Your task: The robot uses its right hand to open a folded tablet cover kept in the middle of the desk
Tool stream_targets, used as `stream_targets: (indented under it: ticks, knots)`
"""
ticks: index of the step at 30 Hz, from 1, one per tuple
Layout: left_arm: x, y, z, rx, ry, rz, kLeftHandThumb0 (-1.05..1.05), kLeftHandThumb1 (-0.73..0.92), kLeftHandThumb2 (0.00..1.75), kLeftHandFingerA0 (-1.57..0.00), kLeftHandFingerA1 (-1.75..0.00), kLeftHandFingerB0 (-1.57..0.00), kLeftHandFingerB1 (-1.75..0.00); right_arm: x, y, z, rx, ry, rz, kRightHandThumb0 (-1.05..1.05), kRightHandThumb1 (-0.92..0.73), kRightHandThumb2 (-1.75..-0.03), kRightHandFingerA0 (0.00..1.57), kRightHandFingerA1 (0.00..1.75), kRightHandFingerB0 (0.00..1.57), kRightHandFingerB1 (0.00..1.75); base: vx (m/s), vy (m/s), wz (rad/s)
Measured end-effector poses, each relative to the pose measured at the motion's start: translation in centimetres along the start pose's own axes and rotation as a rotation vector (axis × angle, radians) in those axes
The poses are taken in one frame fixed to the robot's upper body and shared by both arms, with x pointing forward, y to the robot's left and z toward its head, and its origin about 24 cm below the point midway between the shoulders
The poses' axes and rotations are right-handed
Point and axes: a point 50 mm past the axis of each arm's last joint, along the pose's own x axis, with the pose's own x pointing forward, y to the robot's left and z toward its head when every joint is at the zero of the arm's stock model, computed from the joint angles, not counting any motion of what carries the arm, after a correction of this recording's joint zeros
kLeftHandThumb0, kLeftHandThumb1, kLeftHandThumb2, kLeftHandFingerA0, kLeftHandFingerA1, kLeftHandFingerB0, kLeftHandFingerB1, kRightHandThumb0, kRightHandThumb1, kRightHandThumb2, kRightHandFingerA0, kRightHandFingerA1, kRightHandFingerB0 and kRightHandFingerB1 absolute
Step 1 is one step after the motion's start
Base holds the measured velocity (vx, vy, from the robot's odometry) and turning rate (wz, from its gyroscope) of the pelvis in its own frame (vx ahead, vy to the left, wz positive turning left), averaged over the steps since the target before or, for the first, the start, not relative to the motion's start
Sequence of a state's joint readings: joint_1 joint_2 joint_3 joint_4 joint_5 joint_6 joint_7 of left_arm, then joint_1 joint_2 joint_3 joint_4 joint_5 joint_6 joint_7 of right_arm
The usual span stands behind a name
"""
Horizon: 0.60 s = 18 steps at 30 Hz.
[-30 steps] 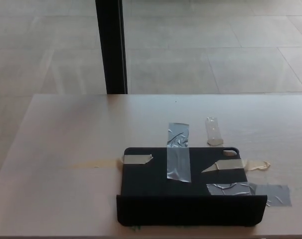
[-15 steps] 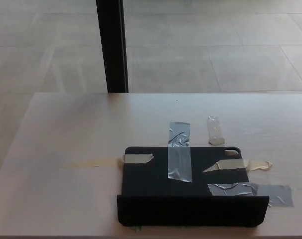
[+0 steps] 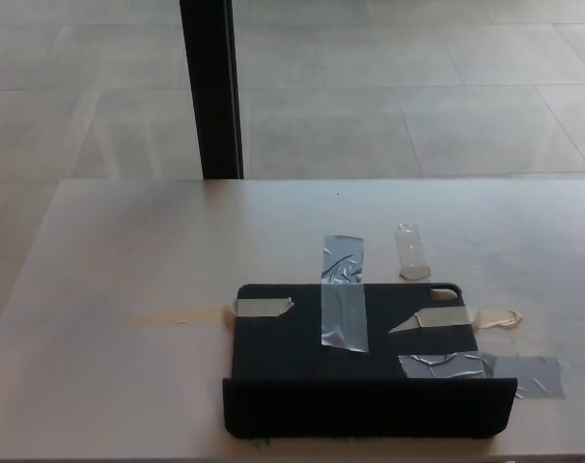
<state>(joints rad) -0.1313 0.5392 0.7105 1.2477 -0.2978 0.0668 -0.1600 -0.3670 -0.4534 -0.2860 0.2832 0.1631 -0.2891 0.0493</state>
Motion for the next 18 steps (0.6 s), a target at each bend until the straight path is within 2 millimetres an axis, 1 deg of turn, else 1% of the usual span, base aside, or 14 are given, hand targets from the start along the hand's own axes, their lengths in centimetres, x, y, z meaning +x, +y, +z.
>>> stream_targets:
  ticks: [1,4,5,6,8,9,10,12,14,16,17,18]
  knots:
    - [0.0,0.0,0.0,0.001,0.000,-0.002,-0.78,0.79,0.64,-0.64,-0.84,-0.33,-0.60,0.1,1.8,0.6,-0.017,-0.029,0.083,-0.87,-0.91,-0.68,0.54,0.41,0.32,0.30,0.00,0.000,0.00]
    - [0.0,0.0,-0.1,0.003,0.002,0.000,-0.78,0.78,0.64,-0.64,-0.85,-0.34,-0.60,0.0,4.2,1.3,-0.051,-0.059,0.196,-0.85,-0.91,-0.69,0.52,0.42,0.31,0.31,0.00,0.000,0.00]
    - [0.0,0.1,-0.1,0.003,0.003,0.000,-0.77,0.78,0.63,-0.66,-0.85,-0.33,-0.61,-0.1,4.8,1.4,-0.061,-0.066,0.223,-0.90,-0.76,-1.10,0.46,0.56,0.21,0.45,0.00,0.000,0.00]
    - [0.0,0.1,-0.1,0.004,0.003,0.001,-0.77,0.76,0.63,-0.65,-0.86,-0.33,-0.62,-0.3,5.8,1.6,-0.077,-0.077,0.271,-0.83,-0.88,-0.67,0.54,0.46,0.28,0.30,0.00,0.000,0.00]
    - [0.0,0.1,-0.1,0.003,0.004,0.001,-0.77,0.77,0.63,-0.64,-0.85,-0.33,-0.61,-0.5,7.0,1.7,-0.098,-0.082,0.327,-0.82,-0.86,-0.67,0.52,0.44,0.29,0.31,0.00,0.000,0.00]
    - [0.0,0.1,-0.1,0.004,0.004,0.001,-0.78,0.77,0.63,-0.65,-0.86,-0.34,-0.62,-0.6,7.6,1.6,-0.109,-0.082,0.358,-0.81,-0.87,-0.66,0.49,0.43,0.29,0.31,0.00,0.000,0.00]
    - [0.0,0.1,-0.1,0.004,0.004,0.001,-0.78,0.78,0.63,-0.64,-0.85,-0.34,-0.61,-0.7,7.9,1.6,-0.114,-0.082,0.371,-0.80,-0.87,-0.66,0.51,0.46,0.30,0.32,0.00,0.000,0.00]
    - [0.0,0.1,-0.1,0.004,0.004,0.001,-0.78,0.78,0.64,-0.66,-0.86,-0.35,-0.61,-1.0,9.1,1.5,-0.142,-0.081,0.432,-0.81,-0.87,-0.66,0.53,0.49,0.31,0.32,0.00,0.000,0.00]
    - [0.0,0.1,-0.1,0.004,0.004,0.001,-0.78,0.78,0.63,-0.65,-0.85,-0.35,-0.62,-1.2,10.3,1.5,-0.175,-0.088,0.491,-0.84,-0.91,-0.68,0.49,0.49,0.26,0.31,0.00,0.000,0.00]
    - [0.0,0.1,-0.1,0.005,0.004,0.001,-0.79,0.77,0.63,-0.64,-0.85,-0.35,-0.62,-1.2,11.0,1.6,-0.202,-0.099,0.531,-0.85,-0.90,-0.68,0.50,0.49,0.27,0.31,0.00,0.000,0.00]
    - [0.0,0.1,-0.1,0.005,0.004,0.000,-0.79,0.77,0.63,-0.63,-0.84,-0.36,-0.63,-1.2,11.4,1.7,-0.220,-0.107,0.556,-0.91,-0.92,-0.70,0.54,0.58,0.26,0.30,0.00,0.000,0.00]
    - [0.0,0.1,-0.1,0.005,0.004,0.000,-0.78,0.77,0.63,-0.63,-0.84,-0.36,-0.63,-1.2,11.9,1.8,-0.242,-0.117,0.585,-0.91,-0.75,-1.15,0.56,0.74,0.22,0.46,0.00,0.000,0.00]
